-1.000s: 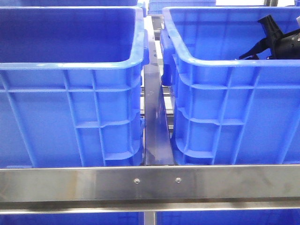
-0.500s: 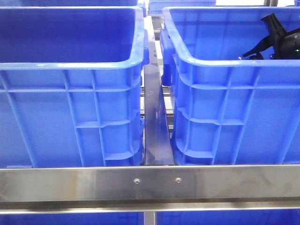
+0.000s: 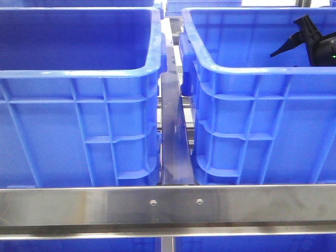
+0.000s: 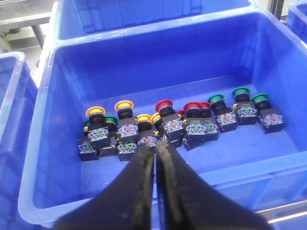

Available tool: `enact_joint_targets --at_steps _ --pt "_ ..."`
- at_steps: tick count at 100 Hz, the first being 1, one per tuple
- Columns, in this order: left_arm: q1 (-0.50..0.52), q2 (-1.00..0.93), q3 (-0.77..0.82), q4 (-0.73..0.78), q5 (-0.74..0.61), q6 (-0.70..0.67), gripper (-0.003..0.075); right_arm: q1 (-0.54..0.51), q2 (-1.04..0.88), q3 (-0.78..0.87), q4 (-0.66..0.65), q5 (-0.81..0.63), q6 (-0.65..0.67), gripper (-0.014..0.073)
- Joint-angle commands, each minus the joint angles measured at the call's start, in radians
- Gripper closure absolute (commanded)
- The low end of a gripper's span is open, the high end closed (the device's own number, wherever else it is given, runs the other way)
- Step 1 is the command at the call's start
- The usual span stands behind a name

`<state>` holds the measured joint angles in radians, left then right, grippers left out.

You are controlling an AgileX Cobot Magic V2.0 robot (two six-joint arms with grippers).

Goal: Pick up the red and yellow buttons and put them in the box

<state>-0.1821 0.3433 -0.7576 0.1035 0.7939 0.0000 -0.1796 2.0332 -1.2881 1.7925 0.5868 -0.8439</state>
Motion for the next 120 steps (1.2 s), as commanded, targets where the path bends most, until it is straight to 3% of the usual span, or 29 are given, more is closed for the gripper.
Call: enact_joint_targets --at_steps 1,35,66,96,120 --pt "0.002 0.009 -0.023 -0.003 -0.083 -0.01 0.0739 -0.01 -0.054 -0.034 0.055 0.036 -0.004 0.0004" --pt "0.002 0.009 -0.023 -0.003 -0.083 -0.01 0.0739 -0.037 -0.065 -0.034 0.055 0.037 -0.021 0.0004" --pt "0.002 0.009 -0.023 -0.003 -0.083 -0.01 0.0739 -0.071 -0.097 -0.034 0.033 0.159 -0.102 0.0004" --pt "0.002 0.009 -0.023 -0.003 -0.083 -0.01 0.0739 -0.065 -0.205 -0.029 -0.16 0.215 -0.117 0.0004" --pt "0.002 0.009 -0.023 -0.003 -0.083 -0.01 0.0739 -0.013 -0.383 0.017 -0.354 0.101 -0.124 0.0004"
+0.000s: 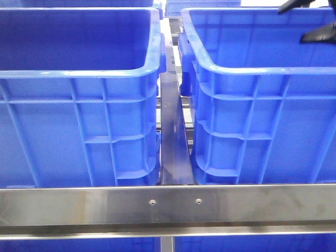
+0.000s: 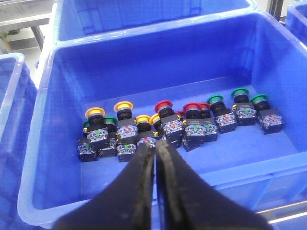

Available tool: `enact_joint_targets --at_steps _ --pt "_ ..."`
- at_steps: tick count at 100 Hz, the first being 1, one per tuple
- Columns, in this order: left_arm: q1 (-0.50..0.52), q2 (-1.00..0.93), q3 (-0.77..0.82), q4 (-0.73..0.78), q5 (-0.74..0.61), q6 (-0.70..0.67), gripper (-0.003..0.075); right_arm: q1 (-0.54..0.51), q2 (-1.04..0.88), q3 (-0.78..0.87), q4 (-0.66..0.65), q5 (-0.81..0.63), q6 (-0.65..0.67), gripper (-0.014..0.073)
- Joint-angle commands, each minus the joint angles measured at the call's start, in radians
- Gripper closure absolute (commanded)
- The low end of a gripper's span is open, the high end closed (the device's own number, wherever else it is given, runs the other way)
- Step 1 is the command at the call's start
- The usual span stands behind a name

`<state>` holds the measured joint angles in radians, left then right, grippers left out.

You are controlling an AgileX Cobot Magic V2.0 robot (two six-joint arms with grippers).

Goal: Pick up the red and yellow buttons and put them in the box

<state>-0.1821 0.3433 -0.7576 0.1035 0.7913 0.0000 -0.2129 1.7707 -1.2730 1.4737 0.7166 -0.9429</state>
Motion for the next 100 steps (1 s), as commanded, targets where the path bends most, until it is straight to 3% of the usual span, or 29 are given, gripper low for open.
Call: enact_joint_targets --at_steps 1,21,44,67,100 --pt "0.002 0.009 -0.023 -0.003 -0.081 -0.01 0.0739 0.025 -0.134 0.009 -0.04 -0.035 -0.028 0.0004" --pt "0.002 0.009 -0.023 -0.003 -0.081 -0.01 0.0739 0.116 -0.325 0.142 -0.166 -0.242 -0.076 0.0004" --pt "0.002 0.009 -0.023 -0.003 -0.081 -0.01 0.0739 0.187 -0.559 0.341 -0.187 -0.415 -0.147 0.0004" --pt "0.002 0.009 -0.023 -0.003 -0.081 -0.01 0.0739 0.188 -0.812 0.533 -0.187 -0.496 -0.231 0.0004" --pt "0.002 0.009 -0.023 -0.003 -0.081 -0.01 0.0739 0.188 -1.189 0.771 -0.213 -0.548 -0.233 0.0004"
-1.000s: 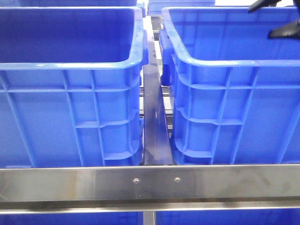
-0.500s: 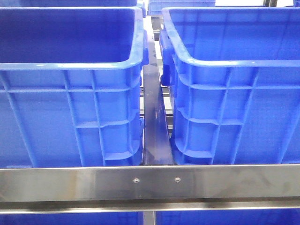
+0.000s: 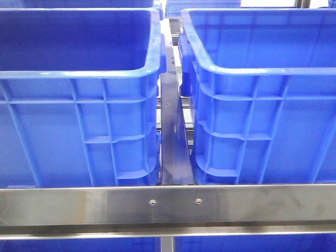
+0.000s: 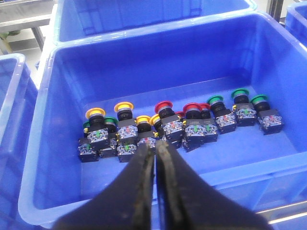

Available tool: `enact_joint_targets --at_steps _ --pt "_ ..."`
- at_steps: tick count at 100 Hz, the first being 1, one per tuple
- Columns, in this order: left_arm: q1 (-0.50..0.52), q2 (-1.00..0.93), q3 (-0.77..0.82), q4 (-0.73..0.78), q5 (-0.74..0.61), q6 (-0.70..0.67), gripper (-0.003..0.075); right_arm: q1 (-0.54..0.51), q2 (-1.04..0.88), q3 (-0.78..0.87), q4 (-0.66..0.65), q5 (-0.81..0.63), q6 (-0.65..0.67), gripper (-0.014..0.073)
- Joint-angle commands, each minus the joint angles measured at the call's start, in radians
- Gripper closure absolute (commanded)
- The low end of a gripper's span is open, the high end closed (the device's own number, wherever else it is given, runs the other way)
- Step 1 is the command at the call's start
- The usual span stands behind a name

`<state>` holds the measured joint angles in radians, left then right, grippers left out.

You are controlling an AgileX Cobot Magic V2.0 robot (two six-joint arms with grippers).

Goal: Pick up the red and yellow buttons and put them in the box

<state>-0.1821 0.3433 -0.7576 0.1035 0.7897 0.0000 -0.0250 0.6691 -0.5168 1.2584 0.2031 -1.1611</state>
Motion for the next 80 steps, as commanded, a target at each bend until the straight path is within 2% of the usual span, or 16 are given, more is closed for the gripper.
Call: enact_joint_targets --at_steps 1,12,24,50,62,72,80 --pt "0.002 0.009 -0.023 -0.003 -0.079 -0.01 0.0739 0.0 -0.095 0.017 0.002 -0.033 -0.015 0.0004" --pt "0.002 0.009 -0.023 -0.003 -0.079 -0.01 0.0739 0.0 -0.195 0.063 -0.005 -0.028 -0.015 0.0025" --pt "0.002 0.009 -0.023 -0.003 -0.079 -0.01 0.0739 0.0 -0.268 0.095 -0.005 -0.022 -0.015 0.0122" --pt "0.002 0.009 -0.023 -0.003 -0.079 -0.01 0.0738 0.0 -0.306 0.103 -0.005 -0.017 -0.015 0.0523" --pt "0.002 0.009 -0.023 -0.003 -0.079 -0.01 0.0737 0.0 -0.306 0.103 -0.005 -0.017 -0.015 0.0657" --pt "0.002 0.009 -0.023 -0.003 -0.079 -0.01 0.072 0.0 -0.306 0.103 -0.005 -0.017 -0.015 0.0661" --pt "0.002 0.009 -0.023 -0.003 -0.079 -0.01 0.0661 0.0 -0.306 0.103 -0.005 -0.017 -0.015 0.0661"
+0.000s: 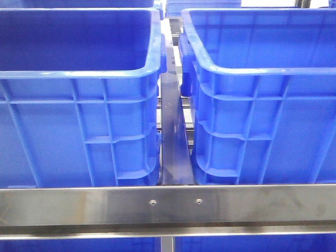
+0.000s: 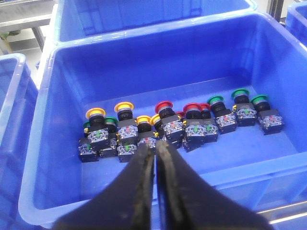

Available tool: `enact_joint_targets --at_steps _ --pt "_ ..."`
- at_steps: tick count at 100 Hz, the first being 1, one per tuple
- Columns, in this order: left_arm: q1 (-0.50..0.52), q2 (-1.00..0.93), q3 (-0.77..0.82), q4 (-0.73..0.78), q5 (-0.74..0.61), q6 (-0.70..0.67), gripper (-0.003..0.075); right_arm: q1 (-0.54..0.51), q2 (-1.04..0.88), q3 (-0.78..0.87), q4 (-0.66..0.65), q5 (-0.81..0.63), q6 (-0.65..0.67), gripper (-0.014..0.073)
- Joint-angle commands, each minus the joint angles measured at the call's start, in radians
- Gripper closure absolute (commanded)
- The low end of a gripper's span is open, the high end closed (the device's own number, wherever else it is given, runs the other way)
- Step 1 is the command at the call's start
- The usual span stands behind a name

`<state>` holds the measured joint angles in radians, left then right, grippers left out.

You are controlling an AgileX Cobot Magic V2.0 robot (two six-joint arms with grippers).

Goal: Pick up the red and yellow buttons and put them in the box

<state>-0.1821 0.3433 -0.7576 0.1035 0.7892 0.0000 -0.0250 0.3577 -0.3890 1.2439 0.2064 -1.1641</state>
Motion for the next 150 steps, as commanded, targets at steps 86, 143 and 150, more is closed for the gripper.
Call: enact_joint_targets --at_steps 86,143,150 --pt "0.002 0.481 -0.192 0.004 -0.066 -0.12 0.0225 0.0 0.006 -0.025 0.009 -0.02 -0.012 0.0661" --pt "0.126 1.048 -0.502 -0.002 -0.015 -0.122 0.0225 0.0 0.006 -0.025 0.009 -0.02 -0.012 0.0661" --pt "0.142 1.08 -0.502 -0.004 -0.024 -0.122 0.0225 0.0 0.006 -0.025 0.009 -0.02 -0.012 0.0661"
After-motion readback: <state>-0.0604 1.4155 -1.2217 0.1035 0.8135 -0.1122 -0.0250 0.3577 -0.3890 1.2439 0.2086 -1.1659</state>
